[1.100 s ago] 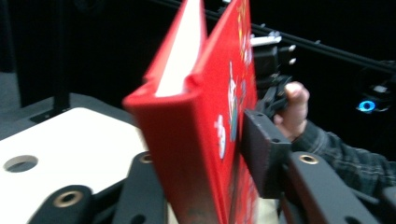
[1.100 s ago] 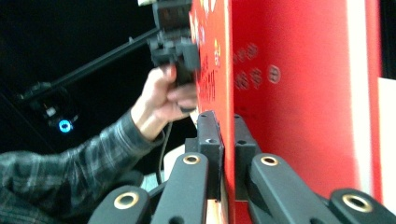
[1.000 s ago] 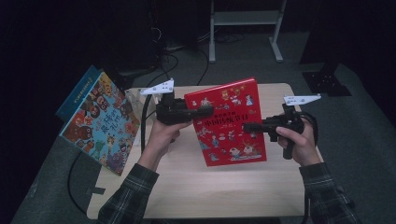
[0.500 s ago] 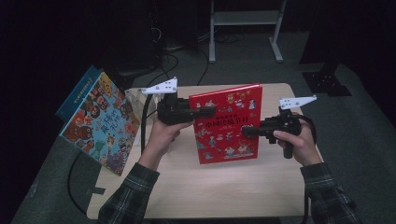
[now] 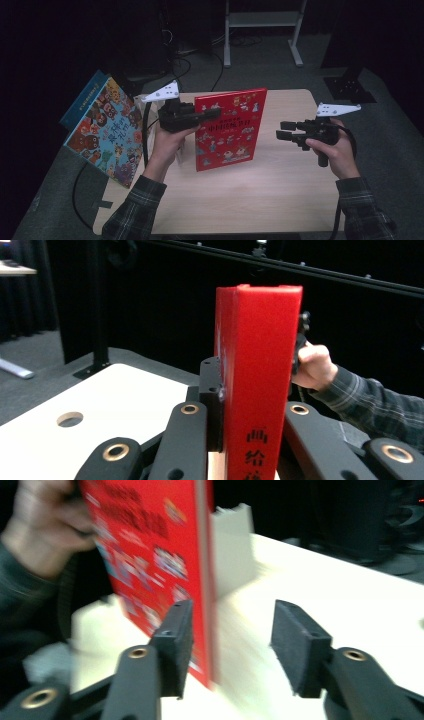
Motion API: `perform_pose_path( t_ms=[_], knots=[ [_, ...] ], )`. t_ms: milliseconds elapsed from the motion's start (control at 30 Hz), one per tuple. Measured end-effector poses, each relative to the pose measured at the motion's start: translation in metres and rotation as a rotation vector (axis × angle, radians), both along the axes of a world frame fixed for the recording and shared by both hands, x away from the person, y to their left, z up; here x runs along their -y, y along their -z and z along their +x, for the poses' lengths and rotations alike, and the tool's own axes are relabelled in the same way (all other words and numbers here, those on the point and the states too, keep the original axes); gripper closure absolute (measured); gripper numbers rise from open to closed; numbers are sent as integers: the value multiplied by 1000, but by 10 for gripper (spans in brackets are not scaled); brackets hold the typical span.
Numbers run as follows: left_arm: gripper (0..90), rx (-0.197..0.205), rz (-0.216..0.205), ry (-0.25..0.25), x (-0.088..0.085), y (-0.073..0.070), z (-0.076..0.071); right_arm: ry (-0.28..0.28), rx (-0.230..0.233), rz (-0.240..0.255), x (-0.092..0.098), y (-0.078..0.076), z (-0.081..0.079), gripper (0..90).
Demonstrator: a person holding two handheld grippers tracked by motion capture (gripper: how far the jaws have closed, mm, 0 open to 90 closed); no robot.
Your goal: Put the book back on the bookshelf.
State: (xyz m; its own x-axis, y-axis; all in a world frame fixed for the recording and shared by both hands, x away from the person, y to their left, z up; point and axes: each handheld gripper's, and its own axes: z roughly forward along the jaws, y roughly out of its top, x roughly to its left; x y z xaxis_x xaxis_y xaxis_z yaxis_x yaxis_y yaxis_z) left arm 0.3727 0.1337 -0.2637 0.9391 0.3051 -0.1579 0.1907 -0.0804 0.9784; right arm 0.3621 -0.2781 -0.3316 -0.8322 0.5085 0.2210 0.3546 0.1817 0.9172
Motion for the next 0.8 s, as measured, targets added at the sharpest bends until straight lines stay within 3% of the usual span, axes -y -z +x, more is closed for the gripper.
perform_pose_path(
  t_ms=[200,333,467,567,800],
  knots=[
    [798,5,25,-61,-7,-2,-8,114,27,-166,-3,19,2,362],
    [798,18,35,-96,-13,-5,-15,219,0,-272,0,45,4,304],
    [798,22,44,-137,-21,-6,-21,322,-57,-310,9,71,9,277],
    [798,24,47,-170,-30,-7,-27,387,-84,-367,14,88,14,273],
    [798,2,12,-189,-53,-6,-35,443,-119,-459,17,113,22,267]
  ],
)
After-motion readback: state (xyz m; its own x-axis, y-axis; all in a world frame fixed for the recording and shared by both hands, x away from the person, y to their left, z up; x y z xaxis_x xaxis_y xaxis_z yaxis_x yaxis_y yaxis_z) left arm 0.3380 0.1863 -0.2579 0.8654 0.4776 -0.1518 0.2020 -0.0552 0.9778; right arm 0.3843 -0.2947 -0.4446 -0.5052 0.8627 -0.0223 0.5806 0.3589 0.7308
